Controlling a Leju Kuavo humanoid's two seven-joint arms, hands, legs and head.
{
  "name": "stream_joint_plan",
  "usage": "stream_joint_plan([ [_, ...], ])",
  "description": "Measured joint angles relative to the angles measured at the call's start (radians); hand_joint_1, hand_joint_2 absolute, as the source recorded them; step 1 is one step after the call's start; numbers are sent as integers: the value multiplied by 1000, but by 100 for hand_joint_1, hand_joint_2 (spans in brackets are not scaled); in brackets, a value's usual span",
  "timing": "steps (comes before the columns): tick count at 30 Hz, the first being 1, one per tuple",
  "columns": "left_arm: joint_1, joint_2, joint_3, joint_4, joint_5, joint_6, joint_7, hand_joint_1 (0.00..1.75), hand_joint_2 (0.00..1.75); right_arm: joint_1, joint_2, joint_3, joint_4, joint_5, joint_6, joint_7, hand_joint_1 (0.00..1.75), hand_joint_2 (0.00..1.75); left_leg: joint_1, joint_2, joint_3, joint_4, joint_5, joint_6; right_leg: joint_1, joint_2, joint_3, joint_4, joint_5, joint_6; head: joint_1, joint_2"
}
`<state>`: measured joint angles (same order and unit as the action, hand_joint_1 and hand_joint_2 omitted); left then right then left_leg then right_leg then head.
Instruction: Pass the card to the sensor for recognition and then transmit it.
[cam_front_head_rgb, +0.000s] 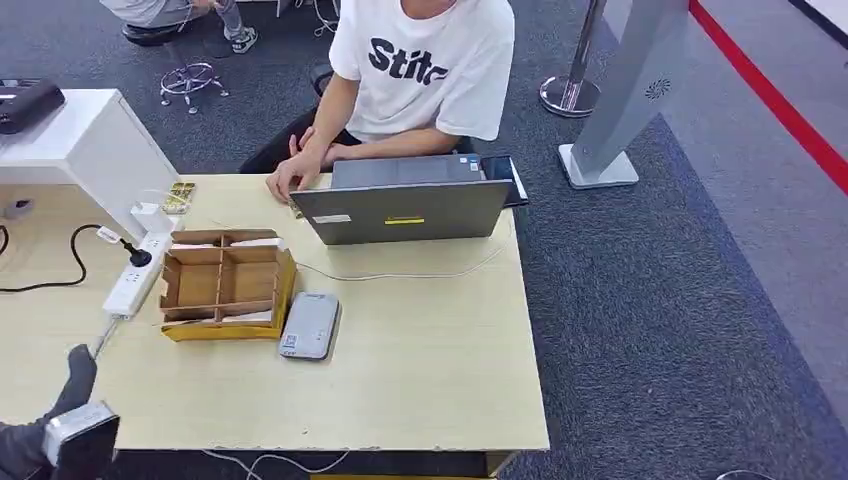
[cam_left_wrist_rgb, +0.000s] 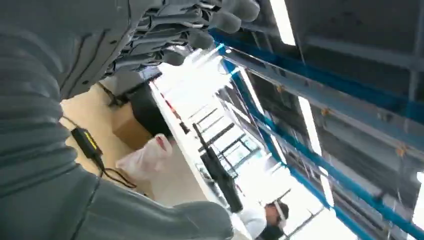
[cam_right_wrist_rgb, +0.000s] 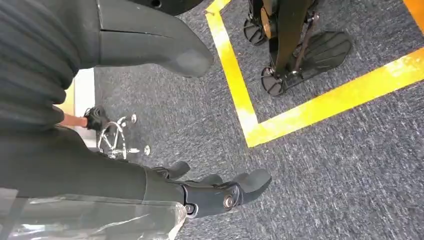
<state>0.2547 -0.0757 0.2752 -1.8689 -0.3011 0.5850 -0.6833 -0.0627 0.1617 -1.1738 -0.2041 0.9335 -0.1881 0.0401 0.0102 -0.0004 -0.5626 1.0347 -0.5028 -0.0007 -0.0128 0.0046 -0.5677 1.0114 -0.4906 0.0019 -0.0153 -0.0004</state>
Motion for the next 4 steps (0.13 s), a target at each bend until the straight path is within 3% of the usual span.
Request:
stream_joint_plan([
  [2, -1, -66, 97, -8, 194, -161, 14, 0, 175, 0, 3, -6, 0, -2, -3, -3, 0, 175, 0, 0, 0, 0, 0, 0, 0, 0, 0, 0, 0, 0, 0, 0],
  [4, -18, -115, 232, 13, 411, -391, 91, 0, 175, 0, 9, -13, 0, 0, -8, -11, 0, 175, 0, 0, 0, -1, 0, 0, 0, 0, 1, 0, 0, 0, -1, 0],
])
